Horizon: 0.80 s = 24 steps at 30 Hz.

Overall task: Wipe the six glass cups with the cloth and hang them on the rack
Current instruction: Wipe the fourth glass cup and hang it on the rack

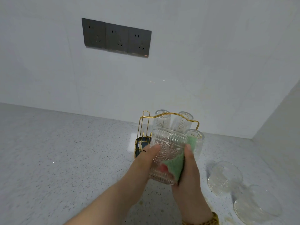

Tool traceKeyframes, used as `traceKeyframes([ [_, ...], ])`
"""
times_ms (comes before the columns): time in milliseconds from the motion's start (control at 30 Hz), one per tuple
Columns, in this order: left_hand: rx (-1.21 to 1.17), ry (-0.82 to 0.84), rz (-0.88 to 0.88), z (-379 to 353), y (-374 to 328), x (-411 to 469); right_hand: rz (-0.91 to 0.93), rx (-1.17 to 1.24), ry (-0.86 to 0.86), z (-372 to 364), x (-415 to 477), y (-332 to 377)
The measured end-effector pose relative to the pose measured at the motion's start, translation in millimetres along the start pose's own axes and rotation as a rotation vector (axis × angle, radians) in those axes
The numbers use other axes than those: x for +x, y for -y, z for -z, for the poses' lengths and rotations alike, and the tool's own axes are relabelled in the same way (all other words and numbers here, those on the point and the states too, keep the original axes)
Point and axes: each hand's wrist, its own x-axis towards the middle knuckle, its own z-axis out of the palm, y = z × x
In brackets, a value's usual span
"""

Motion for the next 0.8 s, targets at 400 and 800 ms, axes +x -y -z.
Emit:
traceKeyframes([
  [400, 0.08, -0.084, -0.023, 5, 21, -1, 0.151, -0.425, -0.144, -9, -1, 2],
  [800, 0.267, 0.048, 0.012, 28, 15, 1, -0.009, -0.12, -0.143, 8, 3, 9],
])
